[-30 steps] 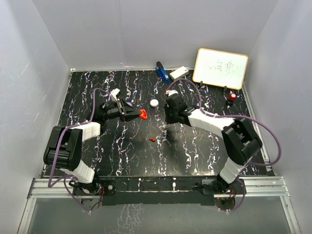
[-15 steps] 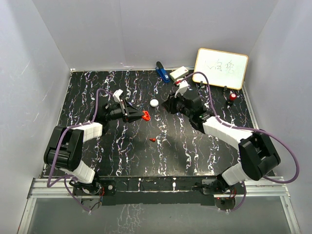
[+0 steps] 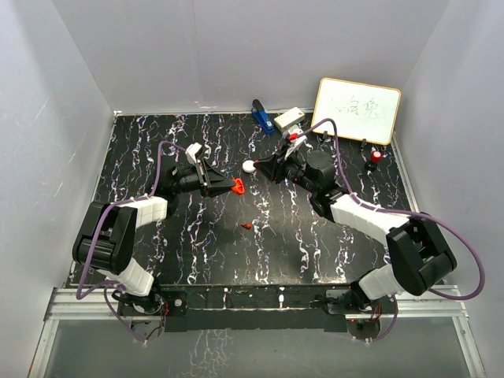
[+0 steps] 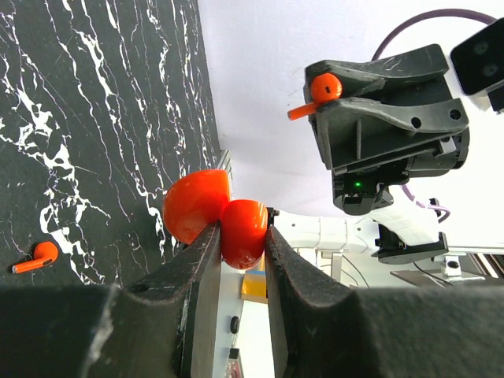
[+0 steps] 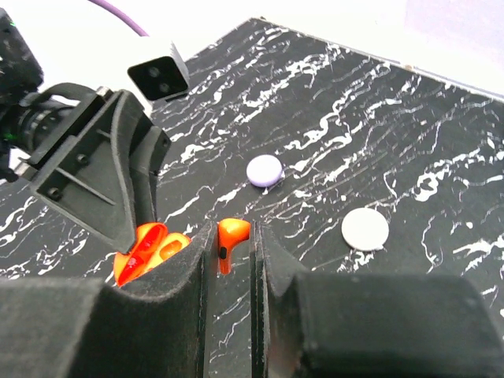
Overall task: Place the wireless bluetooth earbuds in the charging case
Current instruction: Pick up the earbud from the center of the board, then place the earbud in the charging case.
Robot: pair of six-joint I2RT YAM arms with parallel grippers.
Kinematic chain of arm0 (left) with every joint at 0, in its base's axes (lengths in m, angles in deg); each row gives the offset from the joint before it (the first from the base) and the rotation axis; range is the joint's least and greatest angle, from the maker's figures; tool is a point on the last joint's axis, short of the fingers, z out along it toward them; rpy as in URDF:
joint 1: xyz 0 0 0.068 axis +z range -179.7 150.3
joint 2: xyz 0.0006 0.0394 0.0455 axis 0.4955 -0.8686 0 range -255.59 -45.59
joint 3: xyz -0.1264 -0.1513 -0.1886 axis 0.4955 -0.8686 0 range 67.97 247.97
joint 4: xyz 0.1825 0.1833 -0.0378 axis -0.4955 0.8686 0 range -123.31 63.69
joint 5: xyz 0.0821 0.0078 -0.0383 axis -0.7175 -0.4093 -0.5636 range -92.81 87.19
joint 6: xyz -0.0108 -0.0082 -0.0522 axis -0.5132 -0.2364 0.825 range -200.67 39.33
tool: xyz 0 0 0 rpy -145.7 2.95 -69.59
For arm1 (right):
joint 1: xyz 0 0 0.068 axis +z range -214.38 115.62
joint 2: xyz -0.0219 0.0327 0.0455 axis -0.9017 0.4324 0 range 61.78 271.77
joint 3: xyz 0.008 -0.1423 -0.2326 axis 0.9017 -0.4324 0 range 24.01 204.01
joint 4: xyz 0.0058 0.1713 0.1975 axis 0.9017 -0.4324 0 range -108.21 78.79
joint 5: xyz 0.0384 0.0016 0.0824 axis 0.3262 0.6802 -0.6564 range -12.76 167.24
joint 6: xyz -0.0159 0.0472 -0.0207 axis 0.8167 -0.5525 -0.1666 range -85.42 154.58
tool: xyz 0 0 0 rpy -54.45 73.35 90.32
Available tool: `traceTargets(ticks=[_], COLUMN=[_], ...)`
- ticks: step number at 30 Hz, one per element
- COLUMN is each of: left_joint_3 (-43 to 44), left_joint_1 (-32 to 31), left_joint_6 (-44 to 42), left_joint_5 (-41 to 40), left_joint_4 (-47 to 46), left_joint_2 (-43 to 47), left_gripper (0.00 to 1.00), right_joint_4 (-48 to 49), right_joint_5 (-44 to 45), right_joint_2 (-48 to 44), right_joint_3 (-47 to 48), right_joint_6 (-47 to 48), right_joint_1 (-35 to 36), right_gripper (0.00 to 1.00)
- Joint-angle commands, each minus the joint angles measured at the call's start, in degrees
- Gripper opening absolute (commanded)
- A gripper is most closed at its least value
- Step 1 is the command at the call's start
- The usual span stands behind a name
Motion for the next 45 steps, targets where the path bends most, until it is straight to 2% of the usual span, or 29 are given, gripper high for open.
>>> traceTargets(ticks=[1, 13, 37, 45], left_joint_3=[1.9, 1.7, 2.3, 2.9], left_joint_1=[-0.3, -0.4, -0.4, -0.4], left_joint_6=[0.5, 0.4, 0.7, 1.1], left_joint_5=[1.6, 1.3, 1.3, 1.6], left_joint_4=[-2.2, -1.9, -2.1, -2.5], left_joint_2=[0.1, 0.4, -0.1, -0.6], left_gripper=[0.00, 0.00, 0.00, 0.00], right_joint_4=[7.6, 11.4, 11.9, 19.7], right_joint_5=[-2.8, -3.8, -6.4, -6.5], right_joint_2=[-2.8, -1.3, -0.7, 0.8], right_joint_3=[-0.7, -1.4, -1.5, -5.1], right_joint_6=[1.9, 1.9, 2.7, 4.5], right_joint_1=[-0.3, -0.3, -0.3, -0.2], right_gripper=[0.00, 0.00, 0.00, 0.00])
